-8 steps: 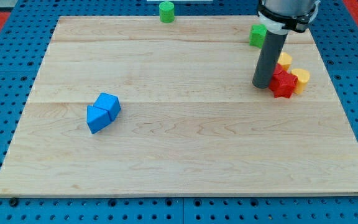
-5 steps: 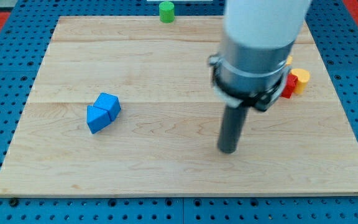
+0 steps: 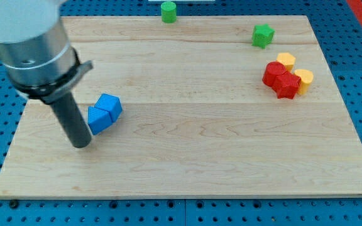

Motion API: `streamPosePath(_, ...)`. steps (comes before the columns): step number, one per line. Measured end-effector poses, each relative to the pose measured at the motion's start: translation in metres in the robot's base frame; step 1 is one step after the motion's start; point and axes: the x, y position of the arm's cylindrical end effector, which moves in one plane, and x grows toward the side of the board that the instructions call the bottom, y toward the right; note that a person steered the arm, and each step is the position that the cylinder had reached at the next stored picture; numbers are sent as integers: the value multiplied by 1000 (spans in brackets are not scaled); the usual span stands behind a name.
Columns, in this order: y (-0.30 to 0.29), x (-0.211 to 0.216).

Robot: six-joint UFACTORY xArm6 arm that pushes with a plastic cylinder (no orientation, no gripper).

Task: Move the triangle diagonal to the cube

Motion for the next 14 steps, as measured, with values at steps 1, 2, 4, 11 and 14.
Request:
streamPosePath(1,9,-20)
streamPosePath(2,48,-44)
streamPosePath(4,90,-114)
streamPosePath(11,143,-98)
streamPosePath(14,201,-235)
